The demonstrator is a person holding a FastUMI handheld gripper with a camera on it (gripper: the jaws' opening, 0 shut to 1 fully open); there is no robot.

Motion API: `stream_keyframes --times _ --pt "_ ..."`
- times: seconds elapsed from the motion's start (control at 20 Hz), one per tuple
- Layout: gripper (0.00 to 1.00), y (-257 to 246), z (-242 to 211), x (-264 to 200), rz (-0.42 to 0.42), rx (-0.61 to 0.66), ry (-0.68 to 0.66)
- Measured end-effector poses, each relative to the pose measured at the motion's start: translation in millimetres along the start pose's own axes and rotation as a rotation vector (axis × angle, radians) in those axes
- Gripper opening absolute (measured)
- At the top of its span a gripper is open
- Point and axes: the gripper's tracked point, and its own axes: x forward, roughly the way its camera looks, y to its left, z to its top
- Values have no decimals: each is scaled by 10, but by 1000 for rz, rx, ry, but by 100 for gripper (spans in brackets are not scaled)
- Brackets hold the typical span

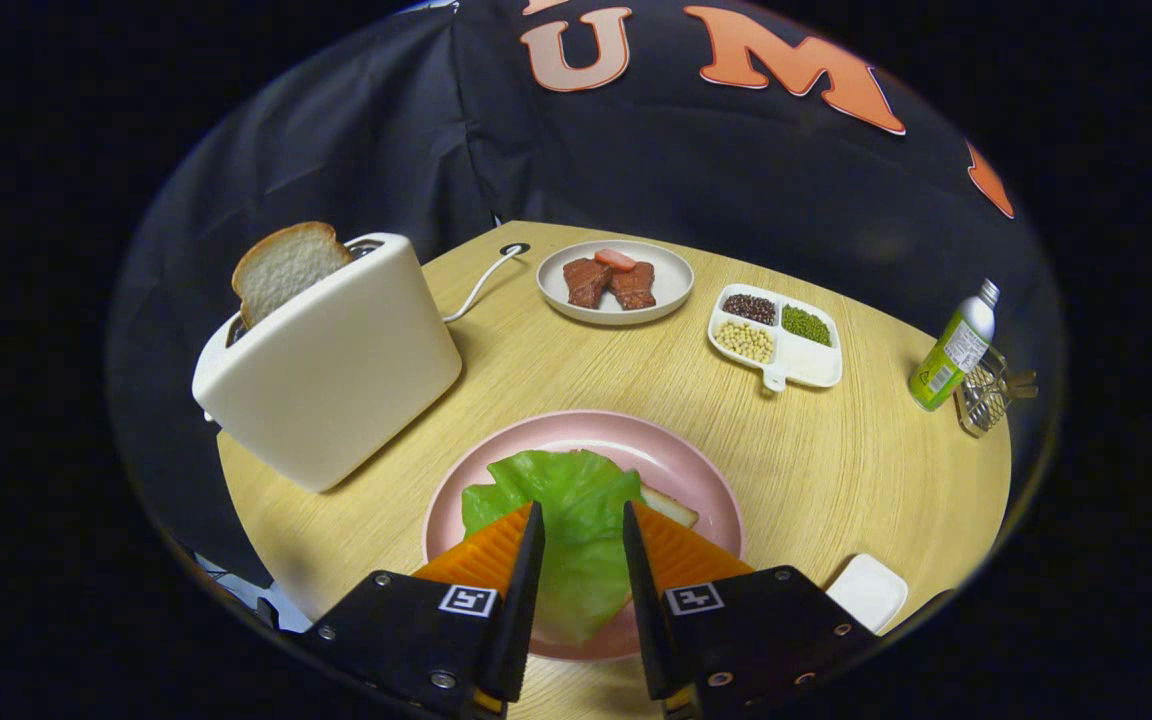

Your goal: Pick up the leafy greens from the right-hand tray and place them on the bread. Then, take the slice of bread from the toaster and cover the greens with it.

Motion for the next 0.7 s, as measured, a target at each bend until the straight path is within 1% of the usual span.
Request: stream_keyframes --times 0.1,0.2,0.3,0.35,0.4,0.55,0.6,0.65,0.7 --pt "47 29 195 -103 6 9 -36" --pt "48 150 412 -236 42 26 -65" --pt "57 280 620 -330 79 37 -87" --pt "65 364 720 -363 96 41 -94" --pt "68 450 803 -386 114 45 -99" --pt "86 741 1048 -428 169 48 -101" --pt "88 838 1124 -434 185 48 -100" --pt "93 927 1198 -438 202 48 -96" --pt "94 1029 1268 -435 218 51 -95"
